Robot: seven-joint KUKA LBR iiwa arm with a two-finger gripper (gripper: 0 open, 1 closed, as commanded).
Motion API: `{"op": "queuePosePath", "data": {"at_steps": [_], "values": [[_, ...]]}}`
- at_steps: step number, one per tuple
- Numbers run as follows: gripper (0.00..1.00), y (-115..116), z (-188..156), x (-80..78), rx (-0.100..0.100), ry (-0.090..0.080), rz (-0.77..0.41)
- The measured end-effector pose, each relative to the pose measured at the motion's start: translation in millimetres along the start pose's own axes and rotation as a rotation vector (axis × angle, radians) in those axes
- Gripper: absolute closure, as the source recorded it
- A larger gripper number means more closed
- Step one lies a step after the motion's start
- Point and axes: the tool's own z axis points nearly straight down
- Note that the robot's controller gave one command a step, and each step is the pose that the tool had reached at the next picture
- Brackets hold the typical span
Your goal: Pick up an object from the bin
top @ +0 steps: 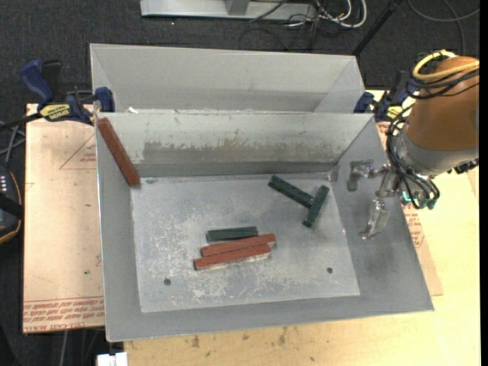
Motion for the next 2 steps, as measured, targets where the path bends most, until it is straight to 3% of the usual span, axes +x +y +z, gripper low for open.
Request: {"op": "queuePosePath", "data": {"at_steps": [1,2], "values": [[0.00,1,-4,-2.0,0.001,-0.007,-0.003],[0.00,36,56,-38.0,0.001,-0.014,0.068]]}}
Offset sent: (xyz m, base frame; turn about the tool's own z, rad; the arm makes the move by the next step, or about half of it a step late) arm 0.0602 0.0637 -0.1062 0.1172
